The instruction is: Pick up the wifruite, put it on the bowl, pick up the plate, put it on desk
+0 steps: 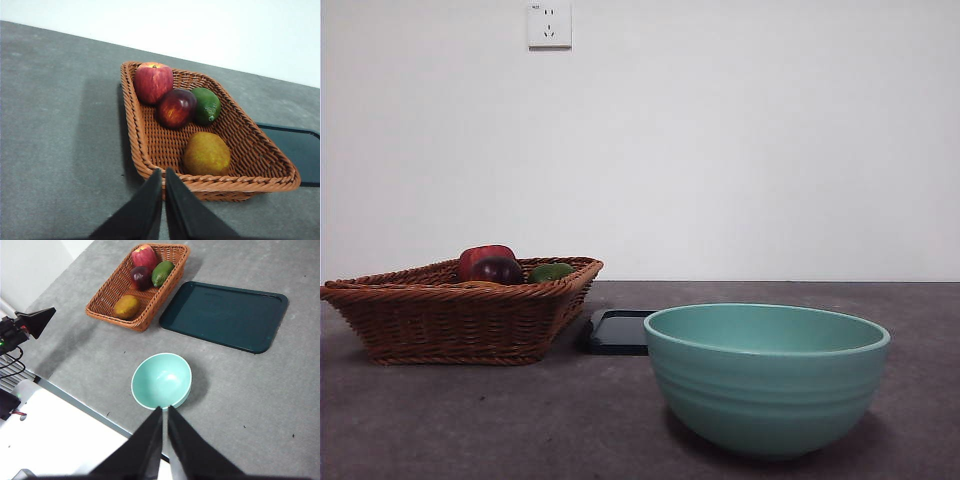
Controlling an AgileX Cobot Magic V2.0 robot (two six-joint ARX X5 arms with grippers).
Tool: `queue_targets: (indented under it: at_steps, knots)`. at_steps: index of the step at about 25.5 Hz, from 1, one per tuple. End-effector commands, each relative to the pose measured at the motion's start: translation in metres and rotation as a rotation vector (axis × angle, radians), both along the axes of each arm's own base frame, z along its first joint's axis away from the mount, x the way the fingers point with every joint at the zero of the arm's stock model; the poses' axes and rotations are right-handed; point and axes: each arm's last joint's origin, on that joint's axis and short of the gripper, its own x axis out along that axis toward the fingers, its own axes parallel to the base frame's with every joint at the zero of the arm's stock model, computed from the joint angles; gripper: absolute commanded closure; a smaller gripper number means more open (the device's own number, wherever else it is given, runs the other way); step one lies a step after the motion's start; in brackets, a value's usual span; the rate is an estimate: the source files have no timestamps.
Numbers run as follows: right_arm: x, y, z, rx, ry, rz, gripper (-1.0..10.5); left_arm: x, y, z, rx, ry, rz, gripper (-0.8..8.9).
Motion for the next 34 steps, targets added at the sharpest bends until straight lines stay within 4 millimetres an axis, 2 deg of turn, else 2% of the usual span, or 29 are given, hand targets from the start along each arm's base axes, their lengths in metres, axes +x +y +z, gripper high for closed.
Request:
queue_targets:
  at_steps: [1, 16, 20, 23, 26, 28, 31, 34]
  knots:
    - [-0.005, -0.004, -0.002, -0.036, 0.033, 0.011, 9.4, 0.001, 0.000, -0.007, -0.018, 0.029, -0.008, 8.04]
    - [-0.005, -0.004, -0.002, -0.037, 0.028, -0.003, 9.4, 0.001, 0.000, -0.007, -0.018, 0.030, -0.008, 8.04]
    - [0.001, -0.001, -0.001, -0.205, -0.155, -0.039, 9.4, 0.001, 0.000, -0.007, -0.018, 0.030, -0.008, 8.04]
    - [0.020, 0.006, -0.009, -0.233, -0.366, -0.150, 9.4, 0.001, 0.000, -0.007, -0.018, 0.030, -0.008, 8.04]
    - [0.044, 0.011, -0.034, -0.248, -0.547, -0.254, 9.4, 0.001, 0.000, -0.007, -0.018, 0.030, -0.008, 8.04]
    - [0.061, 0.011, -0.061, -0.266, -0.635, -0.343, 9.4, 0.001, 0.000, -0.007, -0.018, 0.030, -0.008, 8.04]
    - [0.083, 0.008, -0.105, -0.267, -0.691, -0.471, 9.4, 0.001, 0.000, -0.007, -0.018, 0.030, -0.008, 8.04]
    - [0.096, 0.003, -0.154, -0.244, -0.656, -0.560, 9.4, 0.001, 0.000, -0.007, -0.018, 0.030, -0.008, 8.04]
